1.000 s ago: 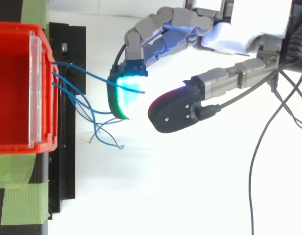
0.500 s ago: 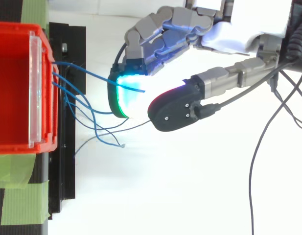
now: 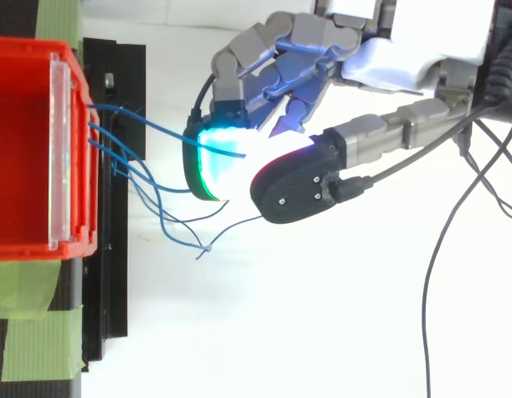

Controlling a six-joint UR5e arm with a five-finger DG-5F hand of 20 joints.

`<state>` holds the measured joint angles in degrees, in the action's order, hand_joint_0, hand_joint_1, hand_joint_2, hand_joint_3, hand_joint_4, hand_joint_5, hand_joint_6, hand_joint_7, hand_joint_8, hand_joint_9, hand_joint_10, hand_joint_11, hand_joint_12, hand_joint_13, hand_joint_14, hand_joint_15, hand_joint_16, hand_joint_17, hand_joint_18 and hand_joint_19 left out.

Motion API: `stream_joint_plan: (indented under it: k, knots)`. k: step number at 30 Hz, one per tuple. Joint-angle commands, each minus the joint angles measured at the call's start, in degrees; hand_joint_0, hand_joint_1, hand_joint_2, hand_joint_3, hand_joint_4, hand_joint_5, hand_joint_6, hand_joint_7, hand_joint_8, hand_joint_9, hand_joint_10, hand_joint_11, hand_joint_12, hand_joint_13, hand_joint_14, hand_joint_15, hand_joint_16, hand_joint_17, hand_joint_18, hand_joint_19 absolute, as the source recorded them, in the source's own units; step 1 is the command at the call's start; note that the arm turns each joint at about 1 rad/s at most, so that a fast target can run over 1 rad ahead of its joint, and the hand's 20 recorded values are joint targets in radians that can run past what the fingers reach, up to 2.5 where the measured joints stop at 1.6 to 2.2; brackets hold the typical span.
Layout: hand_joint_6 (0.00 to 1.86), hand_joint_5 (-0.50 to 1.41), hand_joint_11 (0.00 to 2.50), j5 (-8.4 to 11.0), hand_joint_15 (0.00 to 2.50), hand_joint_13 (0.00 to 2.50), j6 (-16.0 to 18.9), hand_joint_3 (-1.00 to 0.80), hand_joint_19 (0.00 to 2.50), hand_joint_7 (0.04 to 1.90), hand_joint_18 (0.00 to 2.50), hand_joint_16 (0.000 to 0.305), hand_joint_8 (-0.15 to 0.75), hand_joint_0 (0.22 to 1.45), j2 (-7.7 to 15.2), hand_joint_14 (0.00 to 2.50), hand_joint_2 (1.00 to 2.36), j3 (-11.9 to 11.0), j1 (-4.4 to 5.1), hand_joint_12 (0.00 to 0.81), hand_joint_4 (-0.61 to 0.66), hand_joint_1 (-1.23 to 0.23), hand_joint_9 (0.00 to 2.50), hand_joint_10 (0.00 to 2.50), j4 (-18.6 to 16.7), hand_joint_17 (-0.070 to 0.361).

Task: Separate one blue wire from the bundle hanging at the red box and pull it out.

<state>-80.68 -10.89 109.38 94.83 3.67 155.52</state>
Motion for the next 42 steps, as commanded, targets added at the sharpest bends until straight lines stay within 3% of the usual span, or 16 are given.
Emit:
stream_joint_plan:
  k: [1,9,15,21,22,24,25,28,42]
  knots:
    - [0.82,-0.1,0.73,0.0,1.19,1.33,0.0,-0.09,0.45,1.04,0.71,0.053,0.316,0.58,0.04,0.01,1.02,0.0,0.02,0.452,-0.2,-0.8,0.7,0.01,0.31,0.12]
    - [0.83,-0.1,1.04,0.0,1.27,1.39,0.0,-0.09,0.45,1.03,0.73,0.053,0.338,0.58,0.04,0.01,1.02,0.0,0.02,0.436,-0.17,-0.79,0.98,0.02,0.83,0.12]
    - [0.83,-0.1,1.05,0.0,1.27,1.39,0.0,-0.07,0.44,1.03,0.73,0.054,0.343,0.58,0.04,0.01,1.02,0.0,0.02,0.438,-0.18,-0.8,1.01,0.02,1.71,0.12]
    - [0.83,-0.1,1.06,-0.18,1.27,1.39,-1.59,-0.06,0.44,1.03,0.74,0.054,0.346,0.59,-0.05,0.01,1.02,0.0,0.2,0.444,-0.17,-0.8,1.03,0.02,6.19,0.122]
    - [0.83,-0.1,1.05,-0.26,1.26,1.39,-3.17,-0.06,0.43,1.03,0.74,0.054,0.345,0.59,-0.05,0.01,1.02,0.0,0.37,0.439,-0.17,-0.8,1.04,0.01,8.48,0.122]
    - [0.83,-0.1,1.05,-0.44,1.26,1.39,-3.87,-0.06,0.43,1.02,0.75,0.055,0.348,0.59,0.04,0.01,1.02,0.0,0.37,0.441,-0.18,-0.81,1.04,0.02,9.27,0.123]
    - [0.83,-0.1,1.05,-1.41,1.26,1.39,-5.45,-0.06,0.43,1.02,0.75,0.055,0.347,0.59,0.04,0.01,1.02,0.0,0.64,0.445,-0.18,-0.81,1.04,0.02,10.76,0.123]
    - [0.83,-0.1,1.05,-2.81,1.26,1.39,-5.19,-0.06,0.43,1.03,0.75,0.055,0.348,0.59,-0.05,0.01,1.02,0.0,0.73,0.446,-0.18,-0.81,1.04,0.02,10.15,0.123]
    - [0.83,-0.1,1.05,-2.81,1.25,1.39,-4.93,-0.06,0.43,1.03,0.75,0.055,0.347,0.59,-0.84,0.01,1.02,2.28,0.99,0.443,-0.18,-0.81,1.04,0.02,10.76,0.123]
